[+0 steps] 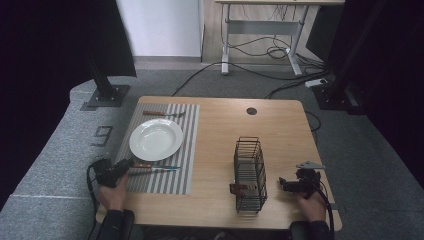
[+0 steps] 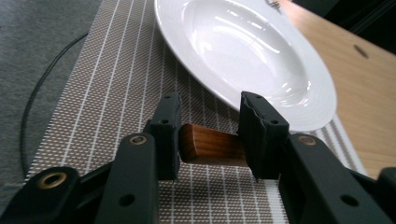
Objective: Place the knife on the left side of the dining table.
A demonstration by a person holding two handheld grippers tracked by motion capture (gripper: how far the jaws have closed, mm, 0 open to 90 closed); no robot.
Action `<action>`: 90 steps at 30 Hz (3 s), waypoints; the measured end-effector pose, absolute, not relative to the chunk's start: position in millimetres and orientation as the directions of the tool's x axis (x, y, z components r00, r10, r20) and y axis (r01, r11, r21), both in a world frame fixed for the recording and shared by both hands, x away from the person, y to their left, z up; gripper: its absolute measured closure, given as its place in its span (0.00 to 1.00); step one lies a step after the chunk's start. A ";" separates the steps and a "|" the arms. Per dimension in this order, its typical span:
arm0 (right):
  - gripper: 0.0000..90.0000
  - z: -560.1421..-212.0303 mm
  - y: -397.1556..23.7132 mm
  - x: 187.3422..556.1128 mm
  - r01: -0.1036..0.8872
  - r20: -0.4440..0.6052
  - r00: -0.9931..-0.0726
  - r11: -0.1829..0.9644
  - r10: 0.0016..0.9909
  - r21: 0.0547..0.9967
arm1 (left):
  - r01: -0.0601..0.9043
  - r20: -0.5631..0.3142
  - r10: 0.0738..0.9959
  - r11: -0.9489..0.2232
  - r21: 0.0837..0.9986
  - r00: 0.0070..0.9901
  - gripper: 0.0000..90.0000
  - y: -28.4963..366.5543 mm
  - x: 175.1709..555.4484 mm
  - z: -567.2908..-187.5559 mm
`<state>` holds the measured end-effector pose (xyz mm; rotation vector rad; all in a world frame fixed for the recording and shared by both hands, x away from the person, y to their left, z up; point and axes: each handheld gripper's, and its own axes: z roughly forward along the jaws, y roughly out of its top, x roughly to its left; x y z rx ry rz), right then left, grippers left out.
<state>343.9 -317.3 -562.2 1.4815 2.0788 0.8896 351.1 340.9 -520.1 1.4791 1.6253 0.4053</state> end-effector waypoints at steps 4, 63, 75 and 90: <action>0.00 -562.2 -317.2 343.9 0.663 0.017 -0.333 0.221 0.943 0.715 | 0.648 -0.330 0.940 0.200 0.735 0.084 0.64 338.5 351.6 -522.0; 0.00 -562.2 -317.2 343.9 0.664 0.017 -0.333 0.221 0.943 0.715 | 0.696 0.010 0.971 -0.179 0.696 0.239 0.13 342.9 349.3 -538.8; 0.00 -562.2 -317.2 343.9 0.663 0.017 -0.333 0.221 0.943 0.715 | 0.720 0.027 0.978 -0.170 0.673 0.205 0.13 346.7 357.0 -542.0; 0.00 -562.2 -317.2 343.9 0.664 0.017 -0.333 0.221 0.943 0.715 | 0.678 0.020 0.966 -0.195 0.709 0.256 0.10 342.1 350.9 -532.8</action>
